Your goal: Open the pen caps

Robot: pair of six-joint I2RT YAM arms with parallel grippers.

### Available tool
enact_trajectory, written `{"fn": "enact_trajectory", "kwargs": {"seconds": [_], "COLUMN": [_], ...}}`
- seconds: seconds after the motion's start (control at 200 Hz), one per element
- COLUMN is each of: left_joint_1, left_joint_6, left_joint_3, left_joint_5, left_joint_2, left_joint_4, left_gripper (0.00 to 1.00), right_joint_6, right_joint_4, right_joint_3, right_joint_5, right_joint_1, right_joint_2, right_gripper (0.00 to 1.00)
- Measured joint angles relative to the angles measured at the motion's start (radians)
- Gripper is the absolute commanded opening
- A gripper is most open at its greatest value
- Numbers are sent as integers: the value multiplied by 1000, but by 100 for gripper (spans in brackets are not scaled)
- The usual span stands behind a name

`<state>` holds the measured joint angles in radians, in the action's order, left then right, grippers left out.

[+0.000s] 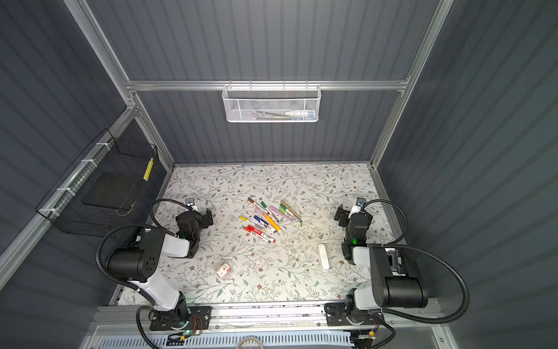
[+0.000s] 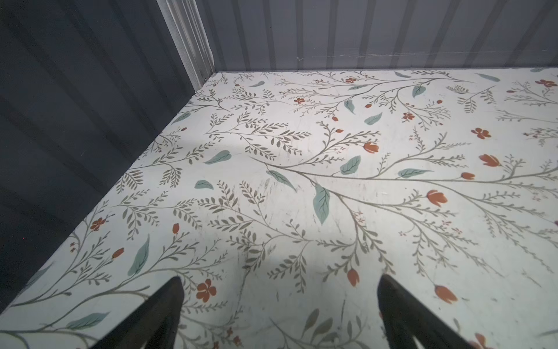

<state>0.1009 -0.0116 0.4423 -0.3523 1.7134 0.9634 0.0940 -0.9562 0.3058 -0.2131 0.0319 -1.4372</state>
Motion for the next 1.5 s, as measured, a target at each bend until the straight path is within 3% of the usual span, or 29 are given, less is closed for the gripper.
{"fn": "enact_trajectory", "kwargs": {"seconds": [0.52, 0.72, 0.991, 1.501], "left_joint_1": [0, 0, 0, 0], "left_joint_6": [0, 0, 0, 0], "left_joint_3": [0, 0, 0, 0], "left_joint_5": [0, 0, -4, -7], "left_joint_2": [0, 0, 0, 0], "left_joint_4": [0, 0, 0, 0], "left_gripper": [100, 100, 100, 100], "right_joint_6": [0, -51, -4, 3], "right_joint_4": [0, -8, -16, -14], "right_joint_3": [0, -2, -2, -2], "right_joint_5": [3, 139, 25, 0], "right_joint_1": [0, -2, 5, 5], "right_joint_2": [0, 0, 0, 0], "right_gripper": [99, 99, 99, 99]}}
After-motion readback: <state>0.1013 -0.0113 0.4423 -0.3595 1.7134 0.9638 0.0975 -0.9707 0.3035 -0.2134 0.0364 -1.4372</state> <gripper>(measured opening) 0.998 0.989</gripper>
